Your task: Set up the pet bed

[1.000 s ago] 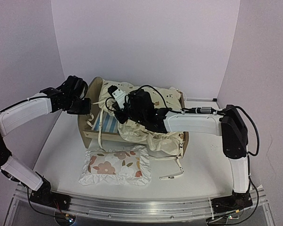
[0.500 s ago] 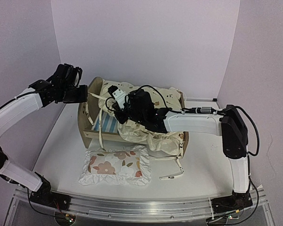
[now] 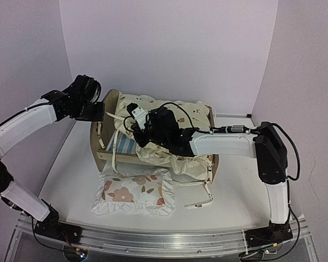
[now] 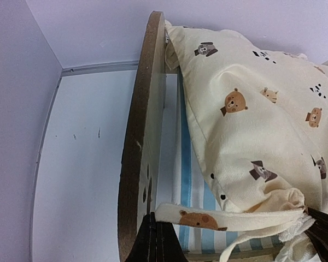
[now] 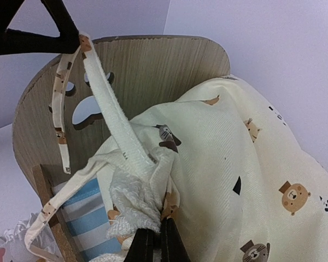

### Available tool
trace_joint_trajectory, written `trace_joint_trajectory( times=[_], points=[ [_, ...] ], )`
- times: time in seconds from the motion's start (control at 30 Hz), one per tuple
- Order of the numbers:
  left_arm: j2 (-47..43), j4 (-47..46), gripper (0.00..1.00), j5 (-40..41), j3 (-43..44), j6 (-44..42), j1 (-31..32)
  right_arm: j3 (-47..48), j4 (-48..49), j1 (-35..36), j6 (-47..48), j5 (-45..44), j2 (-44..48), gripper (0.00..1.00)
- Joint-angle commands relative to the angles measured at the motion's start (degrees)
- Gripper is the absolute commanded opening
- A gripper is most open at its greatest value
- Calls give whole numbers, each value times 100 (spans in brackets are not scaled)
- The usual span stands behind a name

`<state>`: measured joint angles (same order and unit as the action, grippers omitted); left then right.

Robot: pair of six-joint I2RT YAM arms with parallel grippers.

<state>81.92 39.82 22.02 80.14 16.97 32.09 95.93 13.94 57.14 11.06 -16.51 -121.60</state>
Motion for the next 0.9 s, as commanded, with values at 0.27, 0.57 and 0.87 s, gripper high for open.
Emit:
trace_joint_trajectory(
  times=[0.27, 0.57, 0.87],
  points=[
    [524, 500, 1, 786, 171, 108, 447, -562, -163, -46, -316, -108, 361, 0],
    [309, 921, 5, 769, -408, 836, 538, -408, -190, -47, -449, 317, 264, 0],
    [120, 1022, 15, 432, -859, 1164, 537, 407, -464, 9, -544, 455, -330, 0]
  ],
)
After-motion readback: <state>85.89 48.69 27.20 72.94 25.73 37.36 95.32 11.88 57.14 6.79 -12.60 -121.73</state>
